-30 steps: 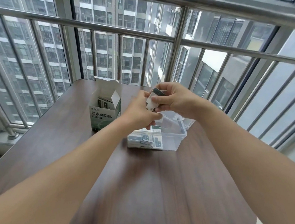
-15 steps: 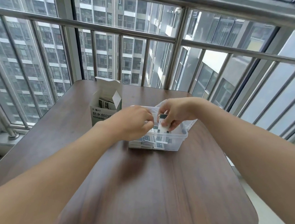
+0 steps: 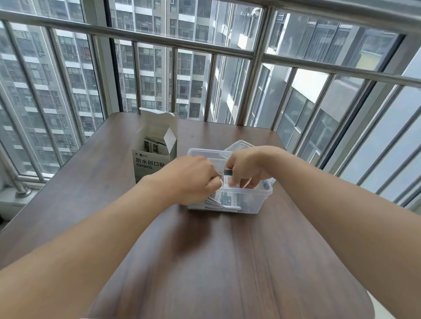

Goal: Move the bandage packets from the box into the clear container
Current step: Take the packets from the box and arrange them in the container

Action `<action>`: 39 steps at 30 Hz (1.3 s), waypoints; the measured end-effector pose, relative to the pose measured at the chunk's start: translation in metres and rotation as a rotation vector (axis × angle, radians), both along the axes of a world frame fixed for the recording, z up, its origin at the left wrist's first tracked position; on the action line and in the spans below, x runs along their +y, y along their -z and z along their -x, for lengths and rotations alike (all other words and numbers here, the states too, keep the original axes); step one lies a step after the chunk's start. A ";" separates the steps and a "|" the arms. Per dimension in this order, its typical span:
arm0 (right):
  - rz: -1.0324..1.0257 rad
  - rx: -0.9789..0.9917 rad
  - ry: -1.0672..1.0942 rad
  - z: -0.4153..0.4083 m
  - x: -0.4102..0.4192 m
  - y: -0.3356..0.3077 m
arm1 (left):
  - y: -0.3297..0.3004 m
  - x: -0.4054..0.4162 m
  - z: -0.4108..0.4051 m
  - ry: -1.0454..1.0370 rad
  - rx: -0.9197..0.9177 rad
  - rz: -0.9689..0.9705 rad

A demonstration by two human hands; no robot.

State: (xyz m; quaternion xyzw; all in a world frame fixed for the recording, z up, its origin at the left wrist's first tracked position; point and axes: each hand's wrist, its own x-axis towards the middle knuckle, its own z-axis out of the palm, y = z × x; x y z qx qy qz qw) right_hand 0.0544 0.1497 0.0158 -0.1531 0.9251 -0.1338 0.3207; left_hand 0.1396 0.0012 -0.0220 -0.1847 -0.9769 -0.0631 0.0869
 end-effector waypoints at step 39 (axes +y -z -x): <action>-0.058 0.231 -0.127 -0.019 -0.009 0.003 | -0.001 0.002 -0.002 -0.013 0.014 -0.031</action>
